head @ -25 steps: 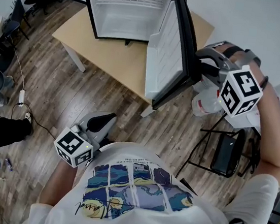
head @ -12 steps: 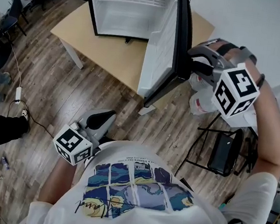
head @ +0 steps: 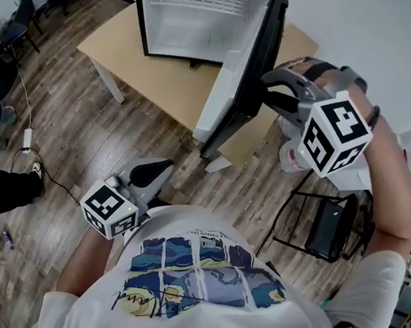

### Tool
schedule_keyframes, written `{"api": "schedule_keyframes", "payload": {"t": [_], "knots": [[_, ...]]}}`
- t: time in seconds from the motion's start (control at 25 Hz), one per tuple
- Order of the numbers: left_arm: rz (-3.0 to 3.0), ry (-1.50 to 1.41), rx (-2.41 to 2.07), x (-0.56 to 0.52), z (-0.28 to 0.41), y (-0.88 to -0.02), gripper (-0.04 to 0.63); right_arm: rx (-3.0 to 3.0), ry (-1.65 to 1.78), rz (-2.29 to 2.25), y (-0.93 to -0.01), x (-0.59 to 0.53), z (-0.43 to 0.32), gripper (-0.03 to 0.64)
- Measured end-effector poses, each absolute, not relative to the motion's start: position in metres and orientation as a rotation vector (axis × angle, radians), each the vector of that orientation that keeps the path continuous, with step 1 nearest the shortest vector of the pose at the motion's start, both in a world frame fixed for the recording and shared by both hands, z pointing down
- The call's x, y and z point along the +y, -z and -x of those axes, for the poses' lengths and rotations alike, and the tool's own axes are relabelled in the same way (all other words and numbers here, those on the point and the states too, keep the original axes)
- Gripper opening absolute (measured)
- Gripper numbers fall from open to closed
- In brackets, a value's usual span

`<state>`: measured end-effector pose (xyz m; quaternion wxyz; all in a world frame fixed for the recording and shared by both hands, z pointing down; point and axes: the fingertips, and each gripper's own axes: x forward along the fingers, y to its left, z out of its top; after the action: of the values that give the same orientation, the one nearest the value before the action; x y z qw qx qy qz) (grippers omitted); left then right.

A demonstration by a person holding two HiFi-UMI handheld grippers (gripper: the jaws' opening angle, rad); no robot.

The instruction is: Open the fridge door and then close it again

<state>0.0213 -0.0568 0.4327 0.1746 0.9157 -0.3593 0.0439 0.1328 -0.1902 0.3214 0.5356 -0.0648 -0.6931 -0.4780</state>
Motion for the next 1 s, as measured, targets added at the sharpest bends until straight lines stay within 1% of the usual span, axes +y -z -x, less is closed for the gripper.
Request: {"api": "schedule_keyframes", "payload": {"t": [1.0], "knots": [[-2.61,-0.118,-0.996,-0.123,0.062,-0.424,0.02,-1.752,1.029,0.234,-0.318,-0.225,-0.019,0.043]]}}
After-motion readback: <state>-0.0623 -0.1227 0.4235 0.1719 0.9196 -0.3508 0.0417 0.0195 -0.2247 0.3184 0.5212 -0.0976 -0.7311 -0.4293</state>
